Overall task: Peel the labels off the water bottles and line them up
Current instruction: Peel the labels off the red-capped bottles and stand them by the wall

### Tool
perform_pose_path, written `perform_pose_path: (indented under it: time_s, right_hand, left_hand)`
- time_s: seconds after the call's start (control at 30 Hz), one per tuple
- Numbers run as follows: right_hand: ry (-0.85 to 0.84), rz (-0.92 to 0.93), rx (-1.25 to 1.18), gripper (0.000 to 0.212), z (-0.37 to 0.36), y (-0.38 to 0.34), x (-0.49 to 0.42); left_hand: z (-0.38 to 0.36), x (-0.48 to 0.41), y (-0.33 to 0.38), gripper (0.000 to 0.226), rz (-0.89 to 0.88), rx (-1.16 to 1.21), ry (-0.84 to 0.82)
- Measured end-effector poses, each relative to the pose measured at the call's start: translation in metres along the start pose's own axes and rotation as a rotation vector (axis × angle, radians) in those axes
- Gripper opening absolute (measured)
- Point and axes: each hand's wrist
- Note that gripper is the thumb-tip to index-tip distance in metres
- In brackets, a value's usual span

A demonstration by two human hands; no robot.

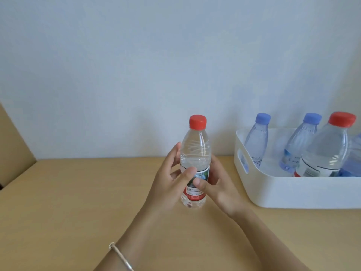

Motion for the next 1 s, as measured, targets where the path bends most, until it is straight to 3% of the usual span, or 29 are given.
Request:
perform_pose_path:
  time_s: [0.2, 0.33, 0.63, 1.0]
  right_hand:
    - [-0.030, 0.002, 0.058, 0.054, 0.003, 0.003, 0.002]
    - [-0.010, 0.007, 0.064, 0.050, 0.003, 0.012, 0.007]
    - [0.015, 0.051, 0.123, 0.054, 0.002, 0.016, 0.014]
    - [0.064, 0.117, 0.198, 0.064, -0.009, 0.019, 0.014]
  left_hand:
    - [0.007, 0.012, -0.025, 0.033, 0.016, -0.070, -0.058]
    - [0.010, 0.012, -0.032, 0.041, -0.024, -0.076, -0.031]
    - [0.002, 0.012, -0.032, 0.022, -0.059, -0.087, 0.204]
    - [-0.002, 0.018, -0.022, 0.018, -0.145, -0.347, 0.307]
Point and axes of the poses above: each hand's wrist, its own x-axis away from the middle knuckle, its own z-axis out of the back of the hand, y = z × x, and after that the axes turned 10 degrees about y, right-handed
